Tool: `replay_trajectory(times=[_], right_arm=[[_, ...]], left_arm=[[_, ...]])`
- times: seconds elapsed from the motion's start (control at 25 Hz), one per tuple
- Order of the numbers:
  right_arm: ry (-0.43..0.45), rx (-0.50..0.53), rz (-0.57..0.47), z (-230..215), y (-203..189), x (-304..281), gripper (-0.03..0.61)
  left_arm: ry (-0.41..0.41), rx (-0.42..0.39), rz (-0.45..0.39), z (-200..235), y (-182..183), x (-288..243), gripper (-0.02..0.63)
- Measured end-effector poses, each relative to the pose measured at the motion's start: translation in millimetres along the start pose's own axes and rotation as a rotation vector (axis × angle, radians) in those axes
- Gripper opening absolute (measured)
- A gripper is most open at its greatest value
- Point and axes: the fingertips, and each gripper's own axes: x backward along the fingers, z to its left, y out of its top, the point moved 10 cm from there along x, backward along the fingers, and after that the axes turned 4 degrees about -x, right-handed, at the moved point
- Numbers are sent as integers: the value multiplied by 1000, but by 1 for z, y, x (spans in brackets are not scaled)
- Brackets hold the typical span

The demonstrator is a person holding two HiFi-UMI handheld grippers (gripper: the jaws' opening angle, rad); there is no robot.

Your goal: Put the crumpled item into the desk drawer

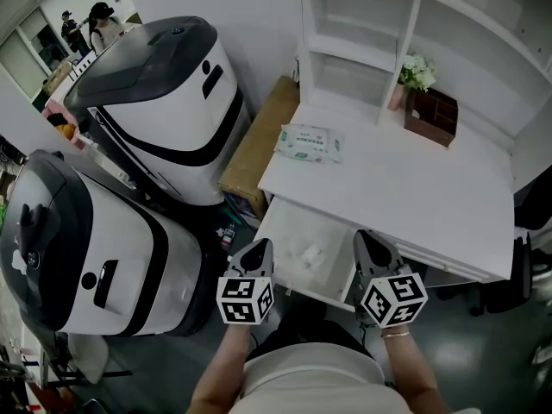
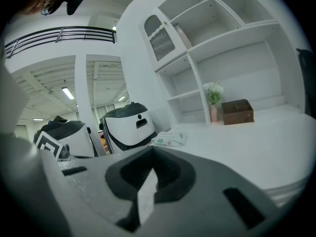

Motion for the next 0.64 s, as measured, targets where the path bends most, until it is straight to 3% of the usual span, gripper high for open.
replay_trajectory(times=[0.64], right_arm=[[29, -10, 29, 2, -9, -3, 2]], left_arm=[[10, -8, 6, 0, -2, 2, -9]])
